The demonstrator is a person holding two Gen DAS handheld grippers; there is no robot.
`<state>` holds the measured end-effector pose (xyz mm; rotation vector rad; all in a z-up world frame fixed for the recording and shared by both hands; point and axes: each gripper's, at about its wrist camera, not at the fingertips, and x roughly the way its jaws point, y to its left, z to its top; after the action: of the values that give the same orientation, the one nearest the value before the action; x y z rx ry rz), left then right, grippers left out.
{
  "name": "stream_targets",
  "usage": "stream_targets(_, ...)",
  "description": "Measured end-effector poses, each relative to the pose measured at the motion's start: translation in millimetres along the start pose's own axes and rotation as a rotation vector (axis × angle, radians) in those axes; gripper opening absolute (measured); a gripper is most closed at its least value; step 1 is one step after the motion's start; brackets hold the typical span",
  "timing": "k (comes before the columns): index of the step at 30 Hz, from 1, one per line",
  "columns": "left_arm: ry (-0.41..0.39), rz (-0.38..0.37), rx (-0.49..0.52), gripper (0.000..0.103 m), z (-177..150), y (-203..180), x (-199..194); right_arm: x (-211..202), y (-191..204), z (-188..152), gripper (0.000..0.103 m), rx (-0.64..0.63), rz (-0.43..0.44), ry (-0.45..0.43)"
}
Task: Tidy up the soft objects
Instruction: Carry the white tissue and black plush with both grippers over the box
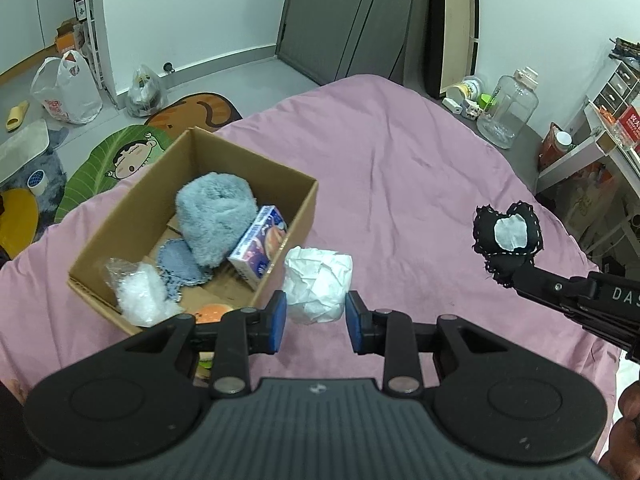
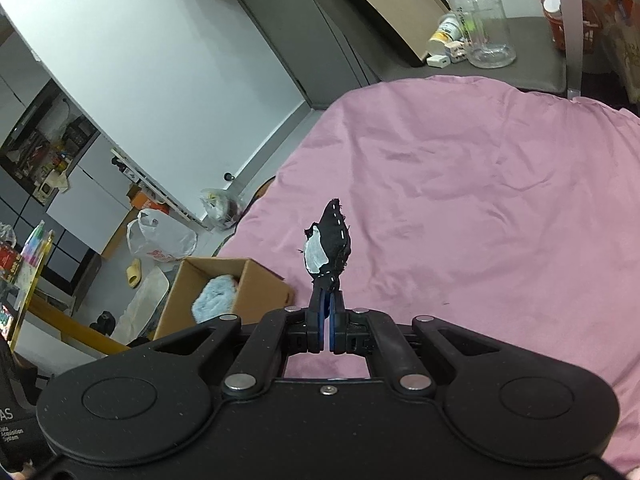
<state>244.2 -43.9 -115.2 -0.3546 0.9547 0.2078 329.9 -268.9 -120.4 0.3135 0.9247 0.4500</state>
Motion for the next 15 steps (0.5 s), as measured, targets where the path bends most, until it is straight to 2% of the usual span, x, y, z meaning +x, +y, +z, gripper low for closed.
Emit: stream_targets(15, 0.007, -0.021, -0.005, 0.030, 9.9, 47.6, -9.5, -3.8, 45.6, -15.3, 0.002, -0.024, -0.009, -0.018)
